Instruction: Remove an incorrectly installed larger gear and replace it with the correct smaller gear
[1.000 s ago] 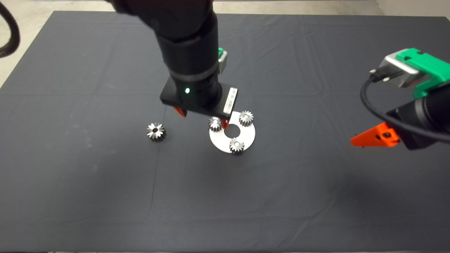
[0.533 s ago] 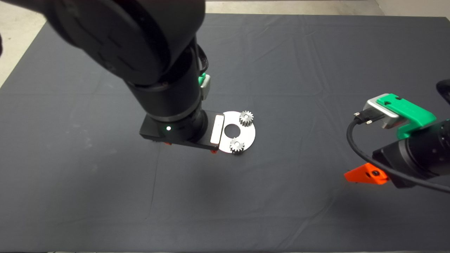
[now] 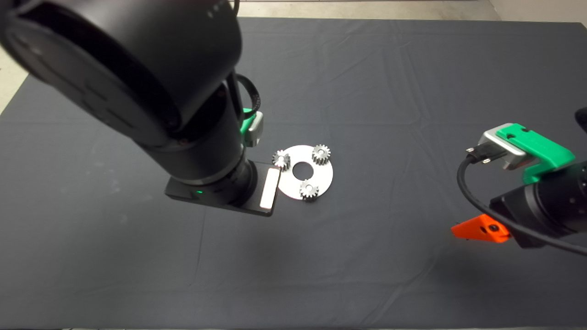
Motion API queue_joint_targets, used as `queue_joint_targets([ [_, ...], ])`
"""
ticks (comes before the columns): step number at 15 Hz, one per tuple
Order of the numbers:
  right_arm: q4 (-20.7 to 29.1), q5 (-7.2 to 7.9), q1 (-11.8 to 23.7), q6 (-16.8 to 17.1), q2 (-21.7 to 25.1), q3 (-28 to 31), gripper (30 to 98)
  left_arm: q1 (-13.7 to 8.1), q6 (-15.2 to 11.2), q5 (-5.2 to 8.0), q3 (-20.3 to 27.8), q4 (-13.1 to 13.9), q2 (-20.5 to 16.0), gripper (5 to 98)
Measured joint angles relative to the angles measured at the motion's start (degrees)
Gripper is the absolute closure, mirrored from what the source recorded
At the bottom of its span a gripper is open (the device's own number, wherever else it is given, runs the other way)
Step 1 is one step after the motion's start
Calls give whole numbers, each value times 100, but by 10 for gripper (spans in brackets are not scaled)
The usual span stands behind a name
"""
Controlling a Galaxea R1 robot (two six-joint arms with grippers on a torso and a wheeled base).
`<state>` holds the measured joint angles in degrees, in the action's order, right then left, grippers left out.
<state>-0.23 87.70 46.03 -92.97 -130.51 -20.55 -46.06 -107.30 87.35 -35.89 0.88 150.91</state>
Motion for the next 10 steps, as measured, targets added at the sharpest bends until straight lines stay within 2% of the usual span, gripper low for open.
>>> queue_joint_targets([
  [3, -43, 6, 22, -11, 5, 0, 351, 0, -6, 16, 135, -2, -241, 302],
  [10, -85, 0, 33, -11, 22, 9, 351, 0, 0, 10, 183, -1, -135, 302],
])
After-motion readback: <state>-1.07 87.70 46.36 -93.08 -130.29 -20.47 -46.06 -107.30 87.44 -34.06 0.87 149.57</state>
